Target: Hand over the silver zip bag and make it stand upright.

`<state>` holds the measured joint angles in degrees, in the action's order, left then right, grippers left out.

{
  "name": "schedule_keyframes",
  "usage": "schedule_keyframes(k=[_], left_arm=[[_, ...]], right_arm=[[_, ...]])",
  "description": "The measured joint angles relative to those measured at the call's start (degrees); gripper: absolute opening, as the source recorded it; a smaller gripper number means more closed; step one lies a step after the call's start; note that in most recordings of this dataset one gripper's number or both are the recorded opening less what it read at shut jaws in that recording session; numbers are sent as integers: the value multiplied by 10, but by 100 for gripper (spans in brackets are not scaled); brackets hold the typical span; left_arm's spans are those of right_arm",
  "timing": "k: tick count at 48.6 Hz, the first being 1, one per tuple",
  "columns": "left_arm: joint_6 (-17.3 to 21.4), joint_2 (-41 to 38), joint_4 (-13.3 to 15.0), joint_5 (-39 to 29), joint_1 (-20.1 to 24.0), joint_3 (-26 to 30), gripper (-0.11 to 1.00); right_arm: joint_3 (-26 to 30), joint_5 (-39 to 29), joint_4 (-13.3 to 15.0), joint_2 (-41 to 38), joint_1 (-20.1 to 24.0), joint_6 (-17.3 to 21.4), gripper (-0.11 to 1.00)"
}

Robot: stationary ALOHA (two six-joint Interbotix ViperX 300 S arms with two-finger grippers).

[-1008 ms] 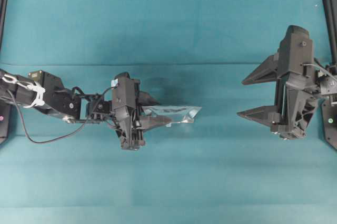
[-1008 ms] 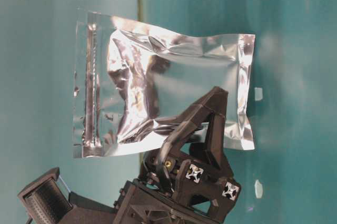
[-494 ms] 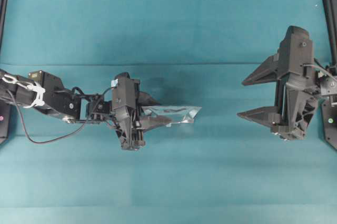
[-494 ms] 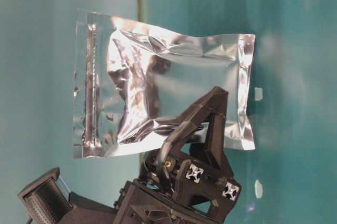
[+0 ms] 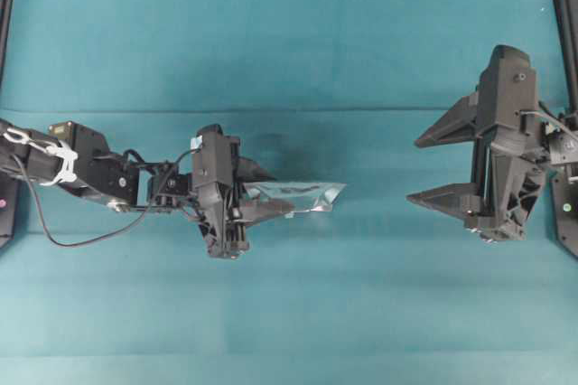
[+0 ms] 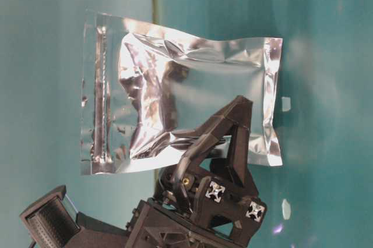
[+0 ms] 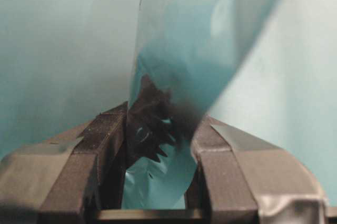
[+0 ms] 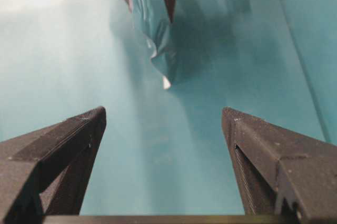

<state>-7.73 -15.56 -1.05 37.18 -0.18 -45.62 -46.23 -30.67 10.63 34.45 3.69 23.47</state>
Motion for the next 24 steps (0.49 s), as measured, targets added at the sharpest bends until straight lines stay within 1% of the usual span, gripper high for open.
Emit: schedule_keyframes(k=[24], left_arm=[[-1,-1,0,-1,0,2,30]], right_arm=[[-5,12,0,0,1,0,89]])
